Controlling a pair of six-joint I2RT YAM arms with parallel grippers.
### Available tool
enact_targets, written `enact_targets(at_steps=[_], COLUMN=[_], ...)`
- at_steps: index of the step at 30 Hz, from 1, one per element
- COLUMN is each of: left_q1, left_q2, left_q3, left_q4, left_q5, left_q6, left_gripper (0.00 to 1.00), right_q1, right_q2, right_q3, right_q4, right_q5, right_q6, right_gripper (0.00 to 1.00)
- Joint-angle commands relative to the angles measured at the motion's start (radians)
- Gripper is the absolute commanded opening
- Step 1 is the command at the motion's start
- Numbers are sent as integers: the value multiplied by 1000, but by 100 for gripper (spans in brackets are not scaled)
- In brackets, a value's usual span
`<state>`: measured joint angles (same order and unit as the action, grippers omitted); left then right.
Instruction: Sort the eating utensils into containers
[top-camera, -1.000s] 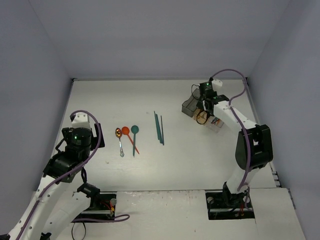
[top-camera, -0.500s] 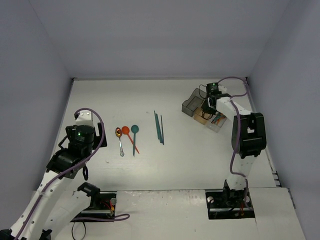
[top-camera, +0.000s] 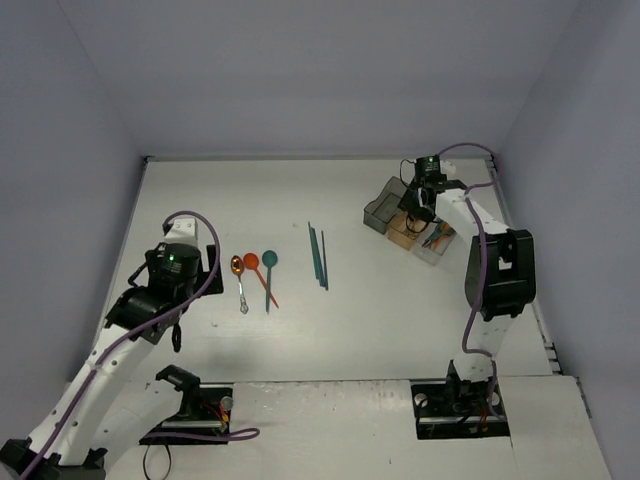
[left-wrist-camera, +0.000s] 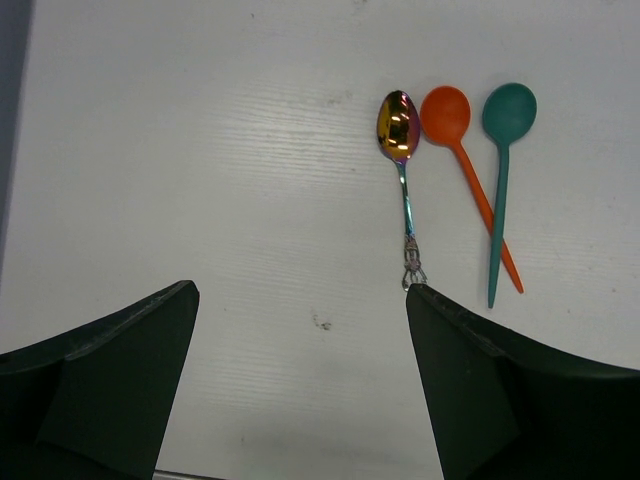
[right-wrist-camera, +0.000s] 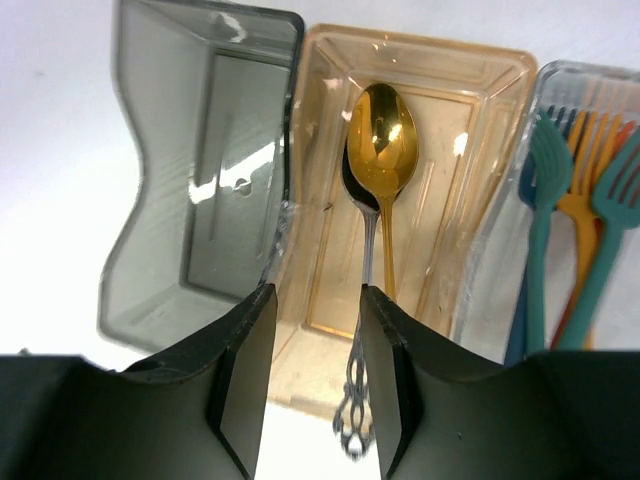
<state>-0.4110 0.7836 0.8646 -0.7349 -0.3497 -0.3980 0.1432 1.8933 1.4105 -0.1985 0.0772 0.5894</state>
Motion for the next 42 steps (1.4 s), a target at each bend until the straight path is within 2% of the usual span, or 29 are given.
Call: enact_targets(at_steps=[1,10,17,21,27,33,37,39,42], left_q1=[5,6,25,77,100,100,100,100,100], left_q2=[90,321,513,646,776,854,899,915,926], left_q3=[4,-14,-4,26,64,83,86,84,94], left_q4=[44,135,253,302,348,365,368,366,357], left_q5=[82,159,198,249,231,212,208,198,195], left_q6=[-109,-215,-248,-254,-252,-261,-268,-276,-283], left_gripper=[83,79,70,62,51,38,26,18,1], right_q1=[-3,25,32,35,36,35,38,42,65], right_q2=[-192,-443,-573,-653,-715,-742,-743,-741,-735], right_q3=[23,-104,-220,-285,-335,-357,-365,-366,-361], right_q4=[-3,-1,-1,-2,-1,-2,-1,-1,-2], right_q5=[1,-32,-68,-68,-106,-116,-127,-129,-133], right_q6=[-58,-154,-166,-173,-174,-183,-184,-186,-205], right_gripper=[37,40,40,40,40,41,41,41,41])
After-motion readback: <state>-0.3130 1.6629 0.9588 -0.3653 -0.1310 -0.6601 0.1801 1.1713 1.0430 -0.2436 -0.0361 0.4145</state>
